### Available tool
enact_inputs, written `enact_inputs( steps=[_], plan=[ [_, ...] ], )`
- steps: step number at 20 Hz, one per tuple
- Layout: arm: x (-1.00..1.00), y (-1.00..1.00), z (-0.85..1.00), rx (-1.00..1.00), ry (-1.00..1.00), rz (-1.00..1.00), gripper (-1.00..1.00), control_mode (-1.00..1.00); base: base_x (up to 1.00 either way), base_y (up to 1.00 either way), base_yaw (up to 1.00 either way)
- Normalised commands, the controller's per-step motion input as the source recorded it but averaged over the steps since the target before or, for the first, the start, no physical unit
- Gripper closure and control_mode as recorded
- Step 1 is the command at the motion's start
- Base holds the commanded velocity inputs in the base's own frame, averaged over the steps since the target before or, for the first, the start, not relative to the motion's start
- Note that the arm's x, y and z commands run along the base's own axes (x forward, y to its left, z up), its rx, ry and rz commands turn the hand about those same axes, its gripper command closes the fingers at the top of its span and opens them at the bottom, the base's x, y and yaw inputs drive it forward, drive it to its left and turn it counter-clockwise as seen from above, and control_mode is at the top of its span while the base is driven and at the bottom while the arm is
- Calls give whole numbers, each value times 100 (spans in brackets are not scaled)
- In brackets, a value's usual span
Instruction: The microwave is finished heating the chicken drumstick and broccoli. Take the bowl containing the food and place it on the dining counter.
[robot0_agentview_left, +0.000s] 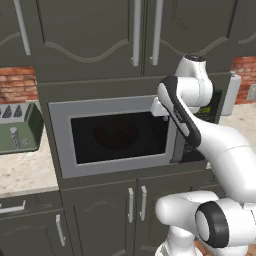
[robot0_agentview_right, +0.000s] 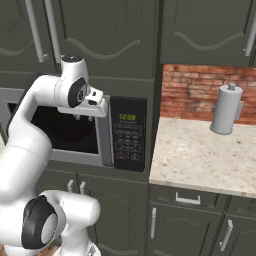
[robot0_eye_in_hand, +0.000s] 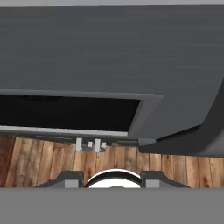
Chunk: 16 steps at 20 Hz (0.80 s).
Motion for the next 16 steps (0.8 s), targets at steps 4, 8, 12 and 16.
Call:
enact_inputs(
  steps=[4,8,12,16],
  plan=[
    [-26,0,0,0,-1,0,-100,-100,0,0,0],
    [-58,0,-24,0,0,0,-100,-100,0,0,0],
    [-71,0,-64,0,-3,0,-100,-100,0,0,0],
    [-51,-4,-40,0,-3,0,-100,-100,0,0,0]
  ],
)
